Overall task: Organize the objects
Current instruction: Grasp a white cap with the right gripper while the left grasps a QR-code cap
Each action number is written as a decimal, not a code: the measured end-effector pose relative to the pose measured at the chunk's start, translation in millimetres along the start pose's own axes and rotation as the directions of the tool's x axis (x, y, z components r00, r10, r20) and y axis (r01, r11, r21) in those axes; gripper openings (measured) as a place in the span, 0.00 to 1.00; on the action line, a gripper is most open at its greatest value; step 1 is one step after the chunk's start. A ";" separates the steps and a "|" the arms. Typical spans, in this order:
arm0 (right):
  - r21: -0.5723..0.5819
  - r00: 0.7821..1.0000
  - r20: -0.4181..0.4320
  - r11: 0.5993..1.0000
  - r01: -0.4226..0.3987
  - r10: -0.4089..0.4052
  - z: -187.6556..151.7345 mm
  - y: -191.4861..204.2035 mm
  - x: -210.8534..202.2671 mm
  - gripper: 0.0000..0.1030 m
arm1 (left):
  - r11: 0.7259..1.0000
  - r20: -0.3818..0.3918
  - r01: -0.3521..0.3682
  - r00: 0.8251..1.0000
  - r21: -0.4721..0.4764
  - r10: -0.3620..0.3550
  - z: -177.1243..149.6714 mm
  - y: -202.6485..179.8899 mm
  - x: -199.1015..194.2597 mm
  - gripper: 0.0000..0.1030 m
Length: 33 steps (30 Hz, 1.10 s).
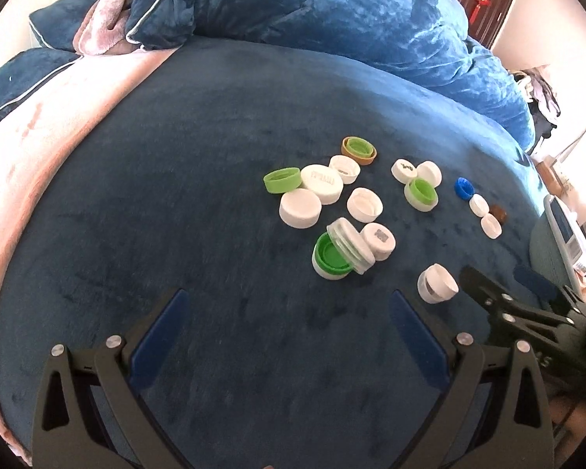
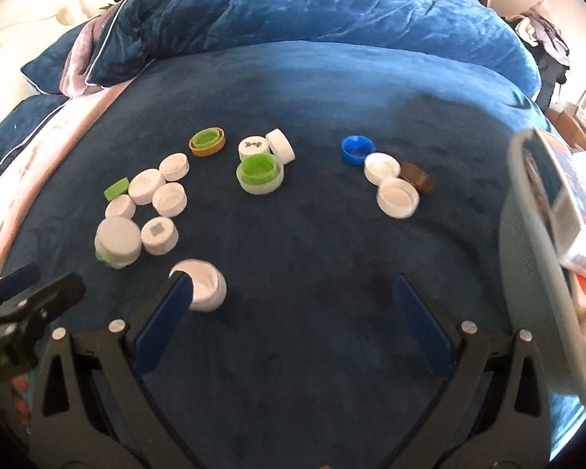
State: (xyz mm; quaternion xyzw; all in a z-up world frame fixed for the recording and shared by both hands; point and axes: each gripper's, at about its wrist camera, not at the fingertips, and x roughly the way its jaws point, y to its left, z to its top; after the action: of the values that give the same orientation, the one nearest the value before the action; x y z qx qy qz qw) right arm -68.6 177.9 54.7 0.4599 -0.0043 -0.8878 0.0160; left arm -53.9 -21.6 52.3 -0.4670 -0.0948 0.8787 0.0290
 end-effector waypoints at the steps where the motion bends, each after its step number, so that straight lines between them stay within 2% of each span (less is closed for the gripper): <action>1: -0.007 1.000 -0.014 1.000 0.002 -0.003 -0.3 0.5 5.1 1.00 | 1.000 0.000 -0.002 1.000 0.001 0.002 0.5 -0.2 0.8 0.99; 4: -0.039 0.997 -0.081 0.999 -0.005 0.002 -10.6 1.8 16.9 1.00 | 1.000 -0.008 -0.009 1.000 -0.006 0.009 2.0 0.7 5.1 0.99; 6: -0.056 0.995 -0.100 0.998 -0.023 0.017 -22.1 1.6 13.5 1.00 | 1.000 -0.015 -0.011 1.000 -0.014 0.011 2.7 2.4 7.2 0.99; 10: -0.094 0.992 -0.126 0.996 -0.006 -0.006 -37.7 2.3 1.8 1.00 | 1.000 -0.015 -0.012 1.000 -0.022 0.011 3.8 3.4 8.4 0.99; 14: -0.087 0.994 -0.109 0.996 -0.026 0.017 -37.3 2.5 -10.1 1.00 | 1.000 -0.012 -0.009 1.000 -0.024 0.008 3.7 2.6 7.3 0.99; 16: -0.085 0.995 -0.085 0.994 -0.068 0.061 -32.3 4.1 -14.0 1.00 | 1.000 -0.011 -0.009 1.000 -0.019 0.009 3.0 2.6 6.6 0.99; 20: -0.081 0.986 -0.106 0.987 -0.141 0.132 -29.7 15.6 -10.0 1.00 | 1.000 -0.010 -0.016 1.000 -0.019 0.016 2.5 6.5 5.1 0.99; 26: -0.090 0.982 -0.085 0.981 -0.174 0.166 -21.7 29.8 -1.8 0.97 | 0.999 -0.017 -0.022 1.000 -0.034 0.022 0.3 14.3 4.6 0.99; 28: -0.095 0.979 -0.103 0.978 -0.183 0.173 -21.3 32.4 4.8 0.78 | 0.999 -0.021 -0.024 0.999 -0.031 0.024 -0.9 14.8 4.9 0.99; 29: -0.100 0.980 -0.113 0.979 -0.177 0.165 -21.9 33.1 7.0 0.50 | 0.999 -0.023 -0.023 0.999 -0.028 0.022 -1.5 14.3 5.2 0.99; 30: -0.102 0.981 -0.116 0.980 -0.169 0.157 -22.9 31.5 7.0 0.29 | 0.999 -0.026 -0.020 0.999 -0.026 0.019 -2.0 13.5 5.5 0.99; 33: -0.040 0.977 -0.098 0.980 -0.194 0.189 -24.9 16.0 -4.4 0.30 | 1.000 -0.030 -0.003 1.000 -0.015 0.003 -3.0 6.6 5.6 0.99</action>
State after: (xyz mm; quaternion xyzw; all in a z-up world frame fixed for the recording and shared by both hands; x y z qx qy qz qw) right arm -45.3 162.2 44.3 0.4980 -0.0262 -0.8594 0.1130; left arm -54.2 -26.8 44.8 -0.4805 -0.1004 0.8708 0.0256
